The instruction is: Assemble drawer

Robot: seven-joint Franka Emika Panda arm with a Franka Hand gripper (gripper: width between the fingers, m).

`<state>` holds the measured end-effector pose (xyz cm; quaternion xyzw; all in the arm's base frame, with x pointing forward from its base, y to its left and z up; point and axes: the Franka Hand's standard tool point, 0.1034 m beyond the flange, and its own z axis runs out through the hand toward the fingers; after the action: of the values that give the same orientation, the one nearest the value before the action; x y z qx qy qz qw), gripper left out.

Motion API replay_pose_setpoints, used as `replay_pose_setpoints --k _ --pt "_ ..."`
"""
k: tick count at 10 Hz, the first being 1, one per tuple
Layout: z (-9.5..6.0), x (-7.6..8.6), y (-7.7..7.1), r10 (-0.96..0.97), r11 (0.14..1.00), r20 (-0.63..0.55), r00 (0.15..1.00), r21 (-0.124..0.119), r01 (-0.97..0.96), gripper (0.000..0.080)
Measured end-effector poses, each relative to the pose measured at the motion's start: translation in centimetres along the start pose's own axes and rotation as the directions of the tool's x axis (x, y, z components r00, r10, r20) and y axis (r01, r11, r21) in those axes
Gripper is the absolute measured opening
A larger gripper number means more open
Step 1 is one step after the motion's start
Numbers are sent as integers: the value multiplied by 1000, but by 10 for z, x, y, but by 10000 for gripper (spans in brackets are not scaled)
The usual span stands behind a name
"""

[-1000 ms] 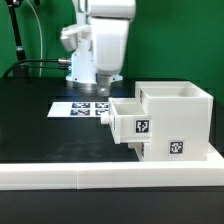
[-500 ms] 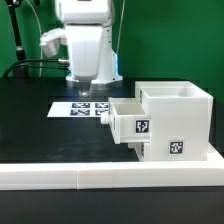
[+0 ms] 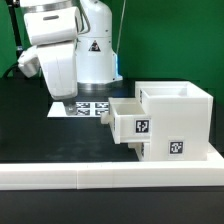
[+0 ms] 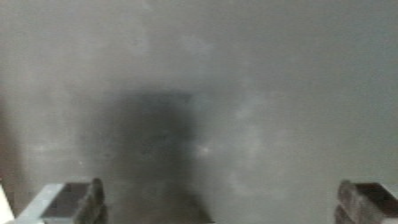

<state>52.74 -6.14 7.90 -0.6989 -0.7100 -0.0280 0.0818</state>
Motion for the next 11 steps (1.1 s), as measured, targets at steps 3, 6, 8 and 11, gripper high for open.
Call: replay_pose_setpoints --k 3,6,8,11 --pt "7 27 2 75 997 -13 997 11 -75 649" --pt "17 54 2 160 987 -23 987 29 -159 649" --pt "19 66 2 203 979 -26 979 35 -203 649" --pt "21 82 2 260 965 -29 965 42 -258 649"
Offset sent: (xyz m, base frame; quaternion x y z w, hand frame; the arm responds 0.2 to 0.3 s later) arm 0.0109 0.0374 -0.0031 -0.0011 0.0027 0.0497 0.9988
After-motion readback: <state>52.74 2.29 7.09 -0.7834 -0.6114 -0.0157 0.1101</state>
